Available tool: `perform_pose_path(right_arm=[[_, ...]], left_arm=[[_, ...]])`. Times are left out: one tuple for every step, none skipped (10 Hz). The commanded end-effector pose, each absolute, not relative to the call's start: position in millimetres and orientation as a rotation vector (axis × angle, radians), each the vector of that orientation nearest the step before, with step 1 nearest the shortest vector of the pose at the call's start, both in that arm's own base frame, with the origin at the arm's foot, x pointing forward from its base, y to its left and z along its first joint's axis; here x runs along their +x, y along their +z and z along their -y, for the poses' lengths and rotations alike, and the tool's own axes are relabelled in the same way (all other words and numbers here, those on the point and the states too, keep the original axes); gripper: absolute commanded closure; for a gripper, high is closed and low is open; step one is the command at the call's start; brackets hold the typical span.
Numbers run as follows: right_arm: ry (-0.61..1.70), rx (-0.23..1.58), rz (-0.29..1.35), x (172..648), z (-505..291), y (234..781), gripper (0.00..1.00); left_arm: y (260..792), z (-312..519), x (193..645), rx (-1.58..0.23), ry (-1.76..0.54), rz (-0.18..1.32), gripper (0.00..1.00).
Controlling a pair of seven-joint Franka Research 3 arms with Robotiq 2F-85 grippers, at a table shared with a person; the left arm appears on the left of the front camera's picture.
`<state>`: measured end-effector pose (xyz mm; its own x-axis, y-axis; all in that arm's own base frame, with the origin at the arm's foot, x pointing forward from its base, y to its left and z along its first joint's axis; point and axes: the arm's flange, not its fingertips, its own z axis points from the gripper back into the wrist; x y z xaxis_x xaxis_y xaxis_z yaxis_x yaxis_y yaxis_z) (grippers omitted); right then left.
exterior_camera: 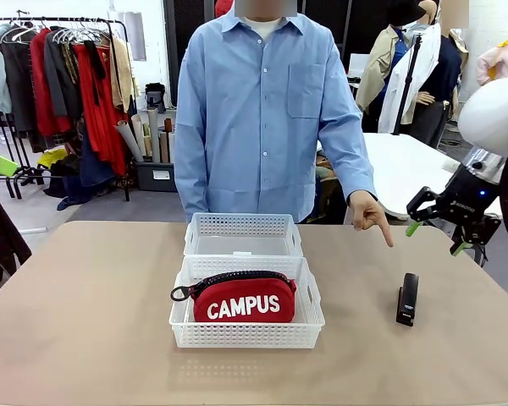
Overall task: Distribute items into two baskets.
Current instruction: Pick up the Stapler that the person points to.
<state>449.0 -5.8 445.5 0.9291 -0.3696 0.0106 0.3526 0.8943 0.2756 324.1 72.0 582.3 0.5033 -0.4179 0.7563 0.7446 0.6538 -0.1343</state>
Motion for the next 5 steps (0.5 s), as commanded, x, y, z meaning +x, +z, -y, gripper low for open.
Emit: perform_pose_path(right_arm=[[-0.398, 0.204, 0.017, 460, -2, 445, 0.00], [-0.405, 0.179, -0.002, 462, -4, 439, 0.00], [-0.406, 0.160, -0.025, 463, -7, 432, 0.00], [-0.402, 0.150, -0.038, 464, -12, 426, 0.00], [-0.399, 0.140, -0.047, 465, -16, 421, 0.00]], left_arm=[[583, -72, 324, -0.487, -0.738, 0.760, 0.00], [583, -72, 324, -0.487, -0.738, 0.760, 0.00], [583, -72, 324, -0.487, -0.738, 0.760, 0.00], [583, -72, 324, -0.487, -0.738, 0.760, 0.00], [583, -72, 324, -0.487, -0.738, 0.760, 0.00]])
